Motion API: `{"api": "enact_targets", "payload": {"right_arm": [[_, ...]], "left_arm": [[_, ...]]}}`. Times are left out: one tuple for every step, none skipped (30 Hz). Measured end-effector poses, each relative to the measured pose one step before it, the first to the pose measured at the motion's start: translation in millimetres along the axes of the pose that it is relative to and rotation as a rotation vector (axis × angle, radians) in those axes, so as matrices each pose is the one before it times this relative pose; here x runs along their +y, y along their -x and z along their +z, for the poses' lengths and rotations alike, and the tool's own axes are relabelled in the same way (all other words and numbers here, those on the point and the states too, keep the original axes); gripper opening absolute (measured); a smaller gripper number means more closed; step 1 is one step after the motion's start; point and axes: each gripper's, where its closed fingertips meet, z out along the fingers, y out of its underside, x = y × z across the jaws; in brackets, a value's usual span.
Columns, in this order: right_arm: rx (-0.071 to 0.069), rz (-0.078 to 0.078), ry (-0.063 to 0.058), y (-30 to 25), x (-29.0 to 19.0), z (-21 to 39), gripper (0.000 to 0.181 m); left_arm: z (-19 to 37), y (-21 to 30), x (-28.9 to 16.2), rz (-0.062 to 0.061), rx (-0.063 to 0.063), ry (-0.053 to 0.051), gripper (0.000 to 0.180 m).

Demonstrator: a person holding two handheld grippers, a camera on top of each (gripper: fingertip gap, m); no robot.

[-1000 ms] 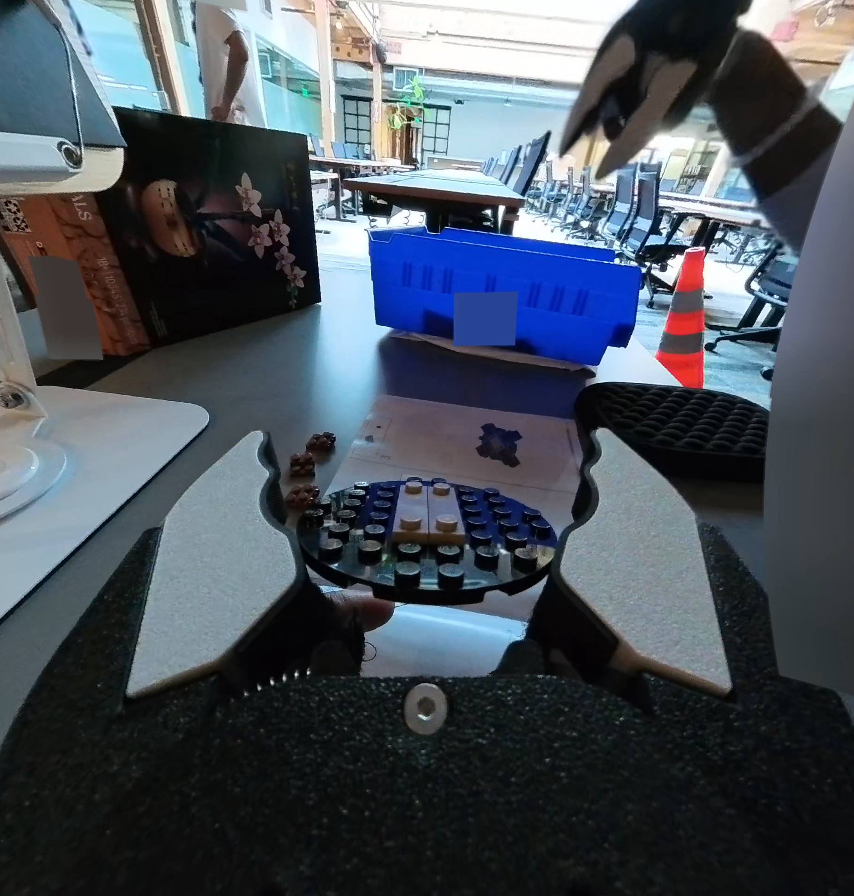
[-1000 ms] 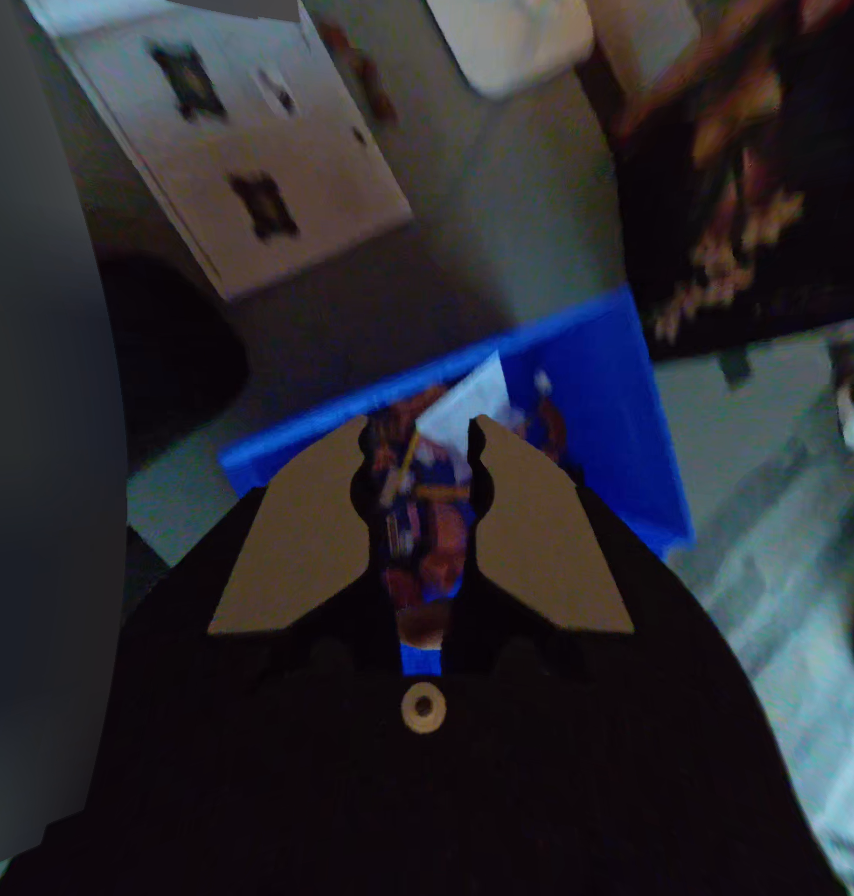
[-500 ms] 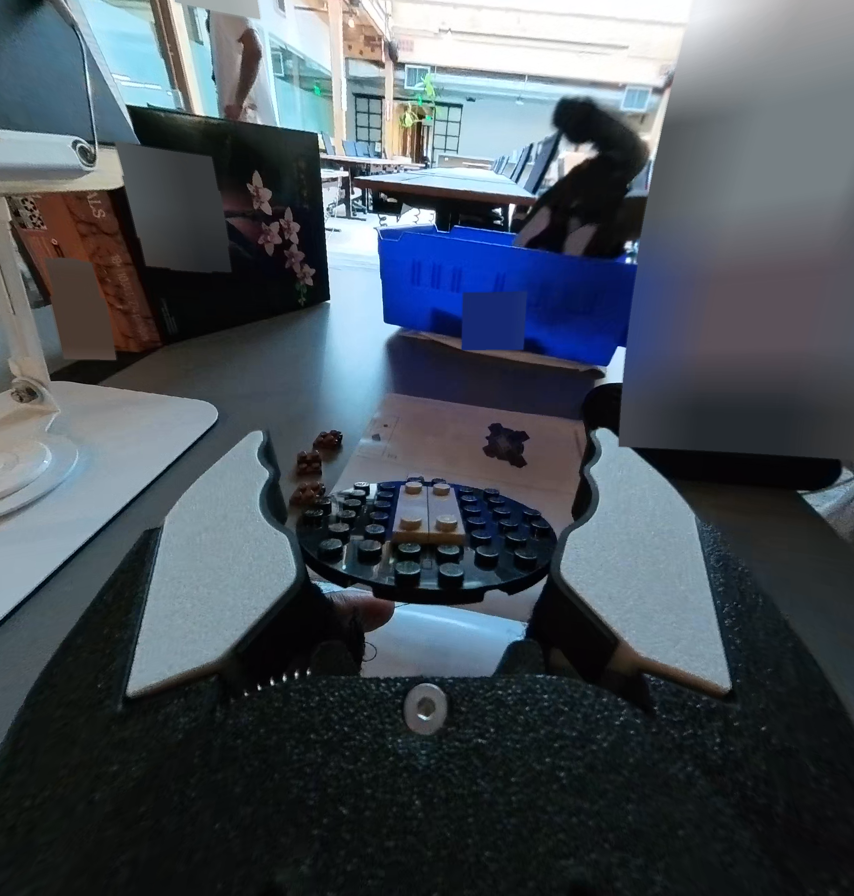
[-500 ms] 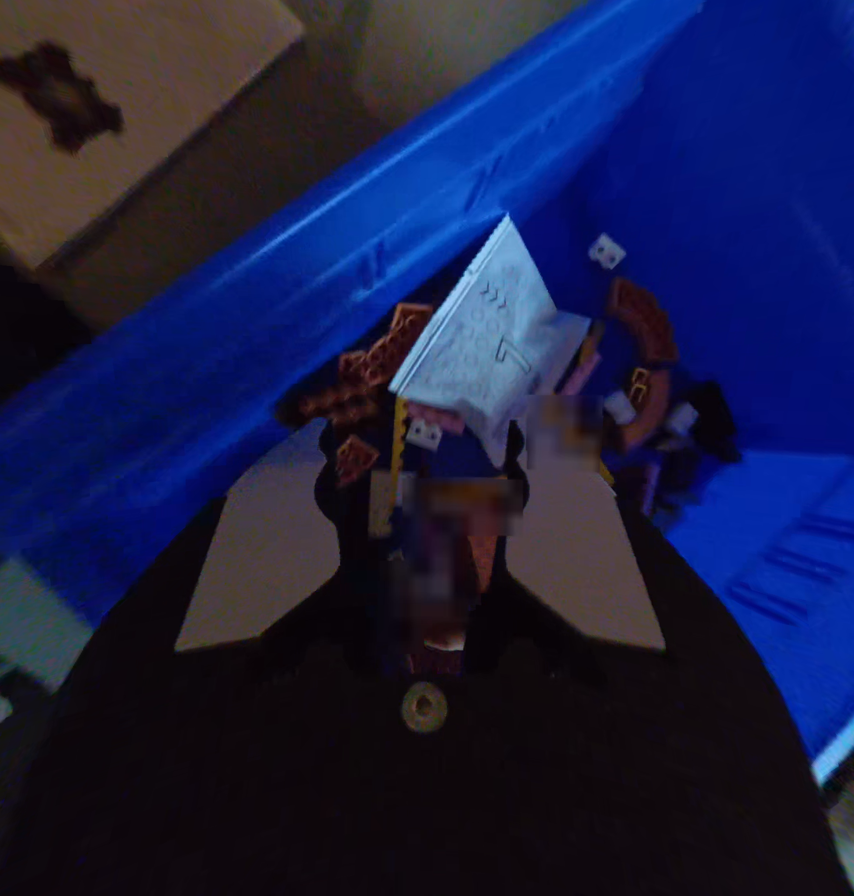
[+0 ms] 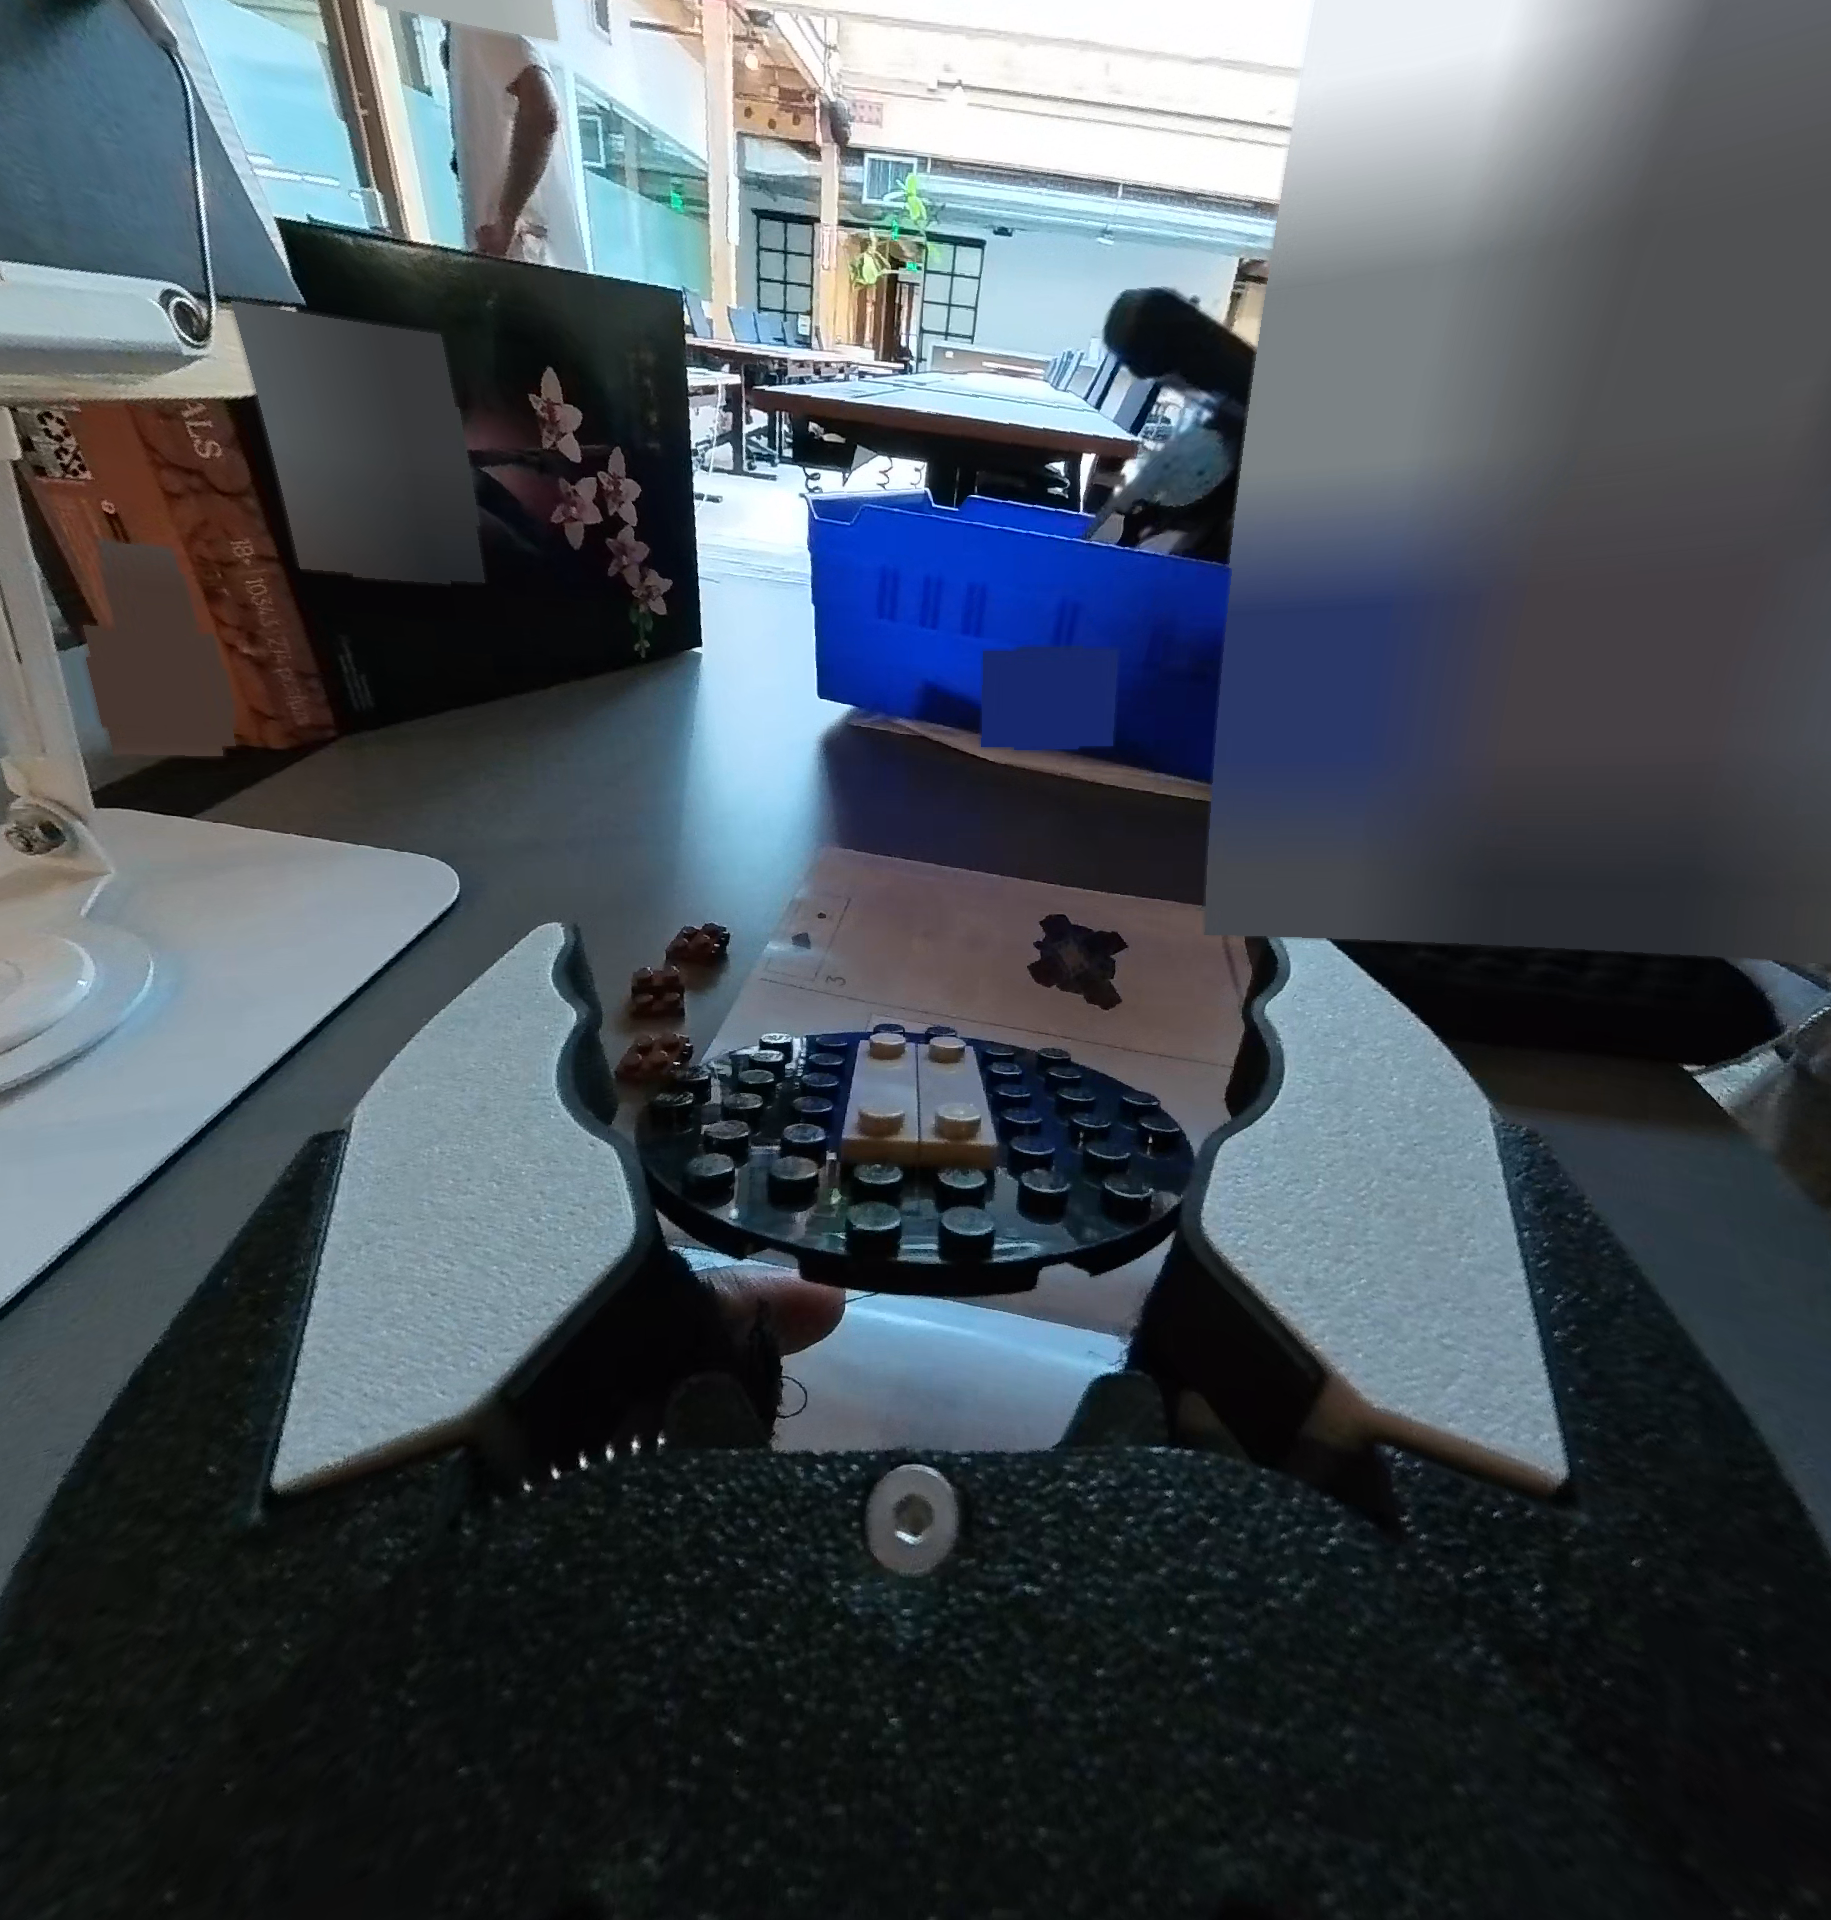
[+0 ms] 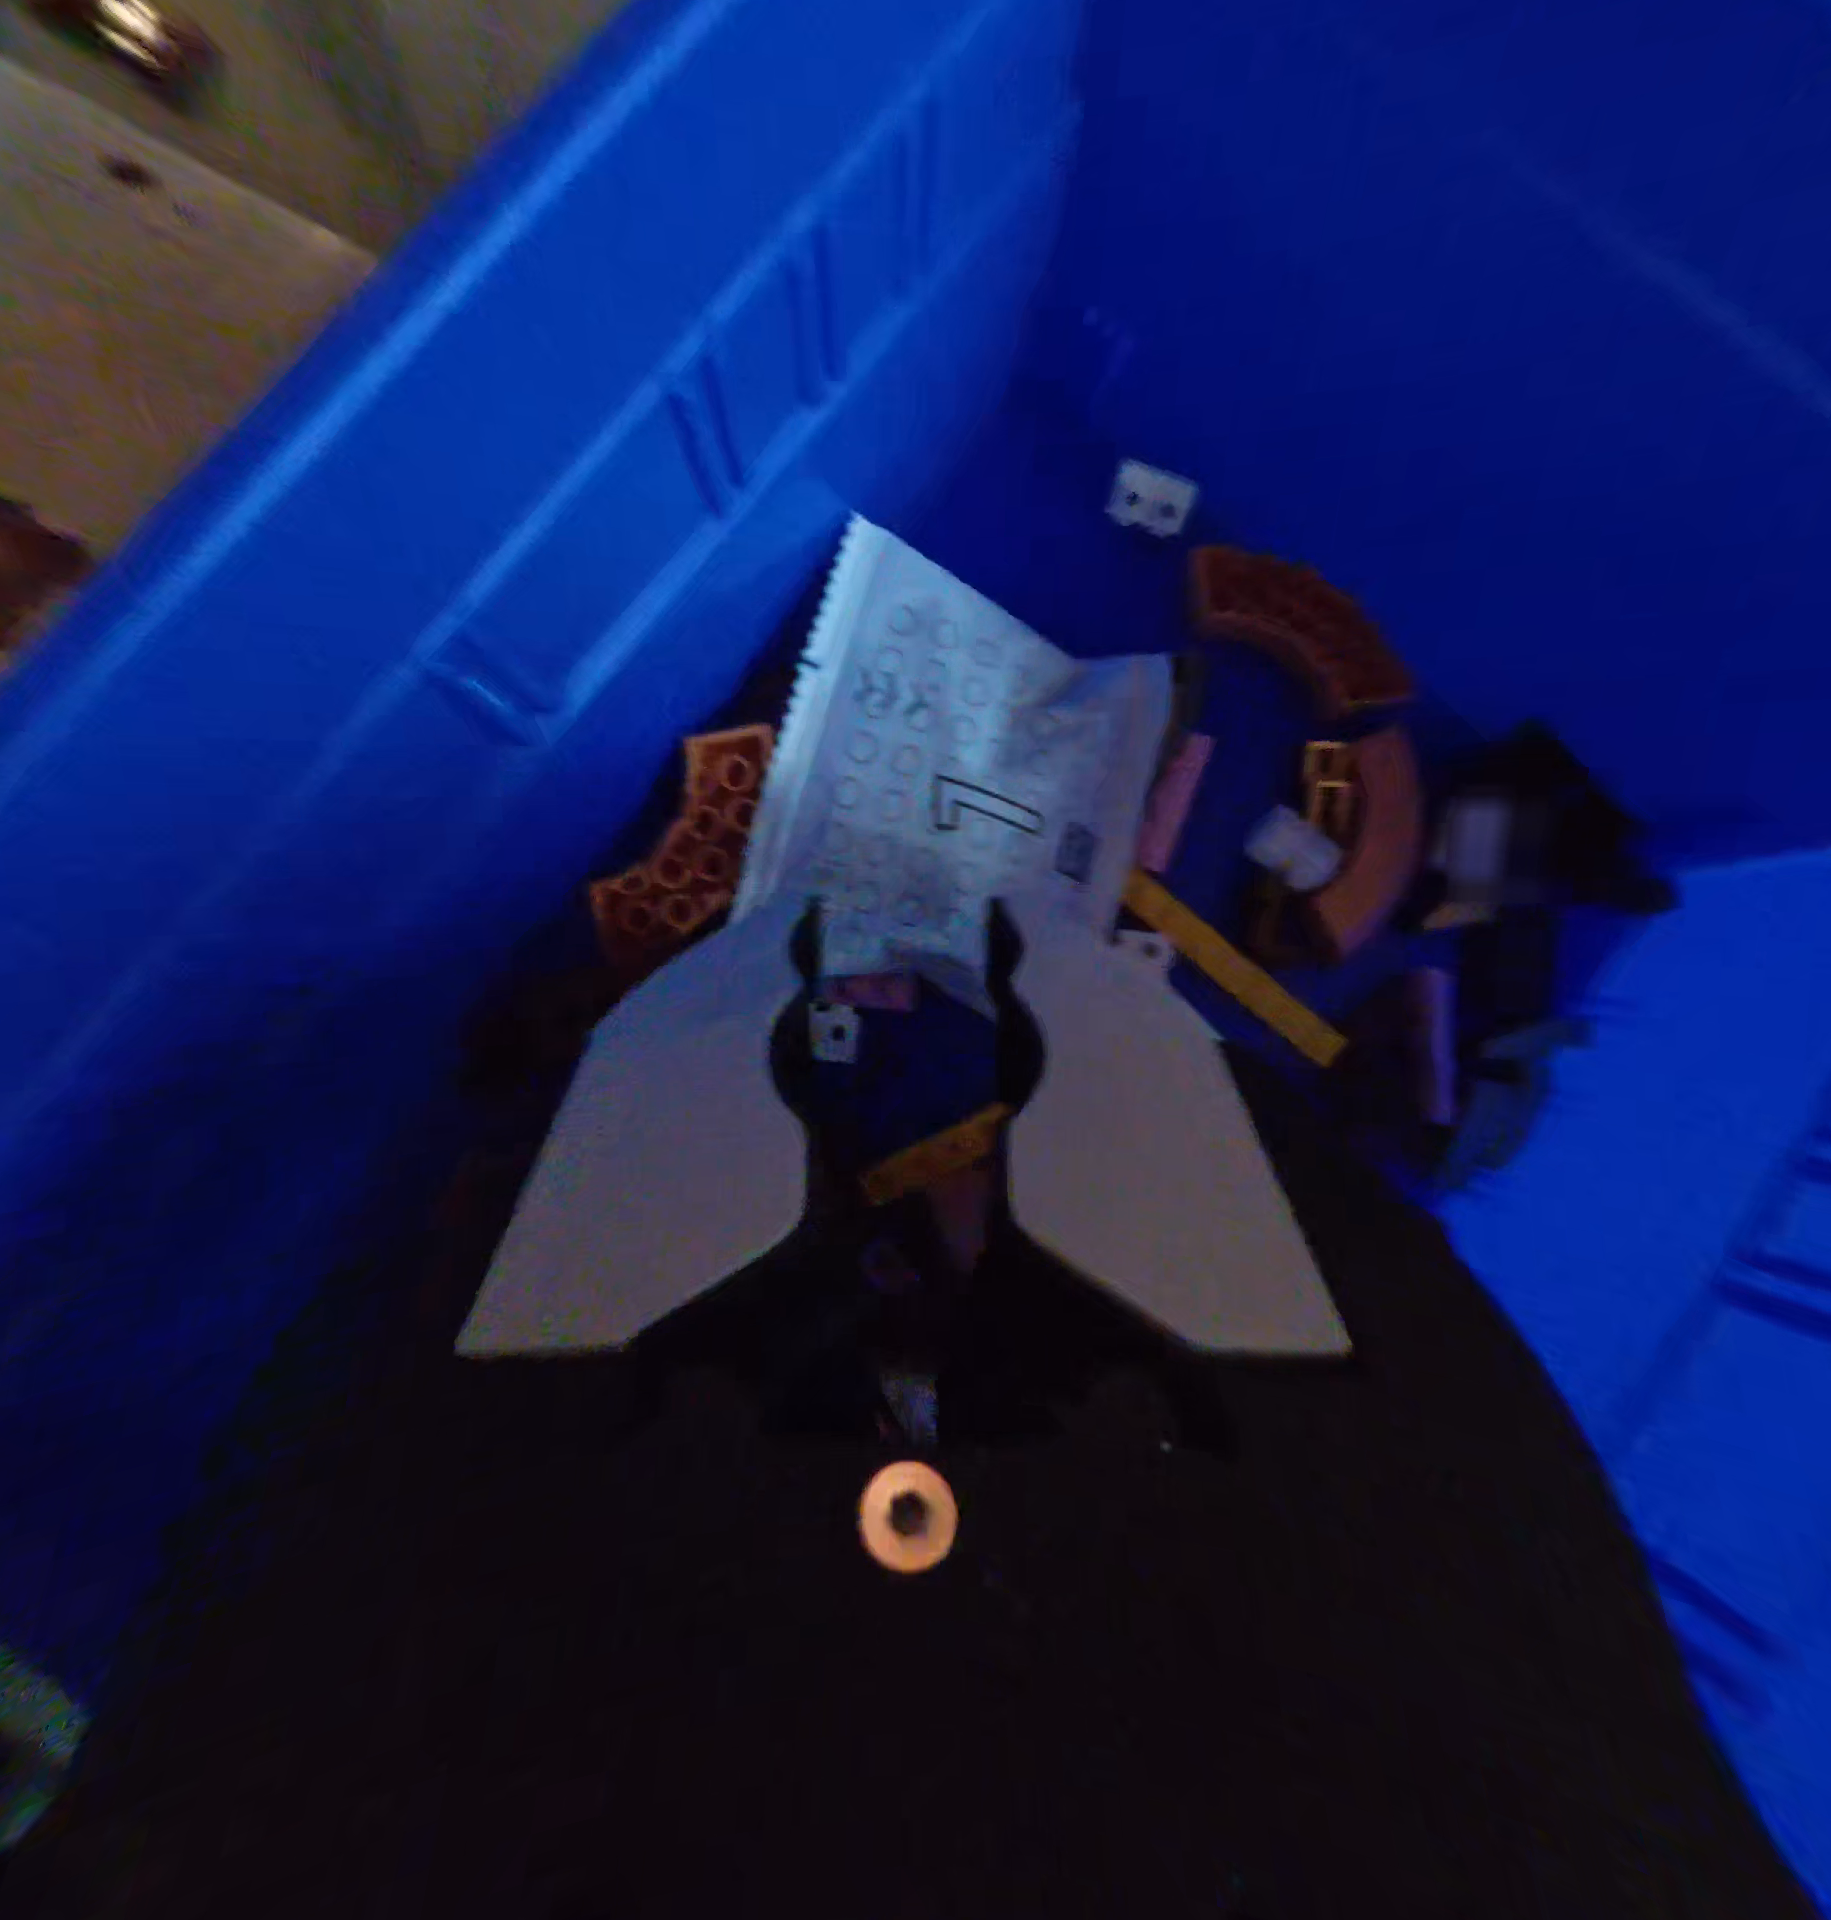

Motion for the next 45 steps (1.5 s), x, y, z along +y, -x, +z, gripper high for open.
{"api": "enact_targets", "payload": {"right_arm": [[-0.0178,0.0105,0.0003,3.72,0.11,1.44,0.05],[0.0216,-0.0139,0.0257,-1.68,3.34,2.27,0.064],[0.0486,-0.023,0.0255,-5.86,3.23,3.13,0.071],[0.0258,-0.0156,0.0151,-2.88,1.84,2.8,0.071],[-0.0289,0.0108,-0.0081,3.68,-1.78,1.33,0.066],[-0.0335,0.0211,-0.0012,3.67,-0.73,1.33,0.062],[-0.0235,0.0115,0.0053,2.15,0.44,1.96,0.057],[-0.0084,0.0027,-0.0016,0.11,-0.2,0.19,0.052],[0.002,-0.0021,-0.0026,-1.21,-0.38,-0.8,0.048],[0.0137,-0.0048,0.0002,-2.93,0.1,-1.23,0.044],[0.031,-0.005,-0.0004,-4.94,0.34,-1.69,0.041],[0.0411,-0.0034,0.0071,-7.01,1.51,-2.27,0.037],[0.0506,-0.0014,0.0144,-8.26,1.85,-1.85,0.034],[0.0509,-0.0056,0.0103,-8.88,2.25,-2.95,0.032],[0.0412,-0.0036,0.0066,-7.47,1.68,-2.92,0.032],[0.0266,0.006,0.0039,-5.62,1.37,-3.18,0.032],[0.0202,0.0112,0.0049,-4.69,1.53,-3.01,0.032],[0.0207,0.0087,0.0057,-4.42,1.69,-3.69,0.032],[0.032,0.0073,0.0037,-6.02,1.78,-3.15,0.034],[0.0403,0.0051,0.0025,-7.05,1.63,-3.37,0.035],[0.0371,-0.0012,0.0014,-6.7,1.63,-4.59,0.036],[0.0196,-0.0028,-0.0057,-3.86,0.69,-4.89,0.036],[-0.002,0.0056,-0.0098,-0.86,0.34,-5.74,0.039],[-0.0173,0.0173,-0.0137,1.77,-0.26,-6.74,0.041],[-0.0335,0.0216,-0.0208,4.27,-0.8,-7.29,0.043],[-0.0469,0.0216,-0.0265,6.91,-0.63,-7.12,0.046],[-0.0484,0.0207,-0.0296,8.12,-0.8,-7.33,0.048],[-0.0435,0.0257,-0.0249,7.46,0.39,-6.8,0.05],[-0.0404,0.0234,-0.0255,7.13,1.38,-7.41,0.052],[-0.0354,0.0182,-0.0242,6.79,1.97,-6.4,0.053],[-0.0221,0.0191,-0.0208,4.68,2.97,-6.08,0.051],[-0.0164,0.0107,-0.012,3.99,4.52,-5.14,0.047],[-0.0101,0.0009,0.0031,3.19,6.35,-4.08,0.043],[-0.002,-0.0071,0.0137,2.09,7.53,-3.4,0.042],[-0.0037,-0.019,0.0207,2.58,8.89,-2.93,0.042],[-0.0069,-0.0217,0.0188,2.91,8.75,-2.51,0.041],[-0.0183,-0.0193,0.0139,4.11,8.37,-1.35,0.039],[-0.0499,-0.0242,0.0065,8.21,6.66,-0.49,0.038],[-0.0651,-0.0269,-0.0069,11.21,4.23,2.03,0.037],[-0.0592,-0.0267,-0.0153,10.84,2.82,0.12,0.036],[-0.0513,-0.0273,-0.0093,9.42,2.49,0.7,0.036],[-0.0351,-0.0271,-0.003,7.44,3.16,1.12,0.036],[-0.0213,-0.0263,0.0008,4.53,2.34,1.44,0.036],[-0.0151,-0.0249,0.011,3.44,3.12,1.9,0.036],[0.0002,-0.0255,0.0164,0.92,3.37,2.38,0.037]], "left_arm": [[0.49,0.53,0.1,0.0003,-0.0016,-0.0003,0.116],[0.31,-0.11,0.13,0.0004,-0.0007,0.0002,0.116],[-0.05,0.15,0.04,-0.0005,-0.0004,0.0004,0.116],[0.27,0.22,0.06,-0.0008,-0.0007,0.0,0.116],[0.61,0.3,0.03,-0.0005,-0.0003,0.0,0.116],[-0.15,-0.14,0.08,-0.0001,-0.0002,0.0004,0.116],[-0.49,-0.14,0.31,0.0005,0.0,0.0013,0.116],[-0.29,-0.36,0.16,0.0007,0.0007,0.0025,0.116],[0.11,-0.01,0.27,0.0004,0.0011,0.0031,0.116],[0.52,0.11,0.34,-0.0009,0.0005,0.0024,0.116],[0.14,0.08,0.08,-0.0011,-0.0005,0.0008,0.116],[0.14,0.31,-0.04,0.0004,-0.0015,-0.001,0.116],[-0.24,-0.17,-0.27,0.0011,-0.0012,-0.001,0.116],[-1.41,-0.58,-0.44,-0.0004,0.0002,0.0001,0.116],[0.06,0.12,0.3,-0.0007,0.0,0.001,0.116],[0.0,0.06,0.19,-0.001,0.0002,0.0017,0.116],[0.31,0.02,0.17,0.0001,0.0003,0.0016,0.116],[0.15,0.0,0.0,0.0009,0.0001,0.0008,0.116],[0.06,0.11,-0.12,0.0005,-0.0001,-0.0001,0.116],[0.25,-0.04,-0.08,-0.0003,-0.0002,-0.0005,0.116],[0.31,-0.03,-0.08,-0.001,0.0,-0.0004,0.116],[-0.03,-0.17,0.07,-0.0008,0.0003,-0.0003,0.116],[-0.15,0.11,0.09,0.0002,0.0003,-0.0001,0.116],[-0.01,0.0,0.13,0.0007,0.0004,0.0002,0.116],[-0.5,-0.34,0.14,0.0007,0.001,0.0006,0.116],[0.05,-0.08,0.06,0.0003,0.0003,0.0005,0.116],[0.02,-0.18,0.02,-0.0003,0.0002,0.0,0.116],[0.24,0.02,0.02,-0.0007,0.0003,-0.0004,0.116],[0.24,0.06,-0.09,-0.0006,-0.0001,-0.0005,0.116],[0.01,0.09,-0.06,-0.0004,0.0001,-0.0004,0.116],[-0.1,0.11,-0.02,-0.0003,0.0005,0.0,0.116],[-0.08,0.06,-0.02,-0.0004,0.0004,0.0007,0.116],[-0.22,-0.06,0.06,-0.0002,0.0001,0.0011,0.116],[0.19,0.19,-0.03,0.0003,0.0,0.0009,0.116],[-0.01,-0.09,0.07,0.0004,-0.0001,0.0004,0.116],[0.13,-0.06,0.16,0.0002,-0.0003,0.0005,0.116],[0.03,0.08,-0.09,-0.0004,0.0002,0.001,0.116],[0.39,0.41,0.29,0.0004,-0.0007,0.0012,0.116],[0.1,0.26,0.26,0.0005,-0.0009,0.0014,0.116],[0.03,0.02,0.12,0.0003,-0.001,0.0017,0.116],[0.57,0.29,-0.06,0.0002,-0.0016,0.0016,0.116],[0.38,0.19,0.31,0.0005,-0.0017,0.0011,0.116],[0.09,-0.14,0.23,0.0012,-0.0019,0.0007,0.116],[0.07,-0.02,0.11,0.0014,-0.0017,0.0006,0.116],[-0.01,0.13,-0.06,0.0004,-0.0014,0.001,0.116]]}}
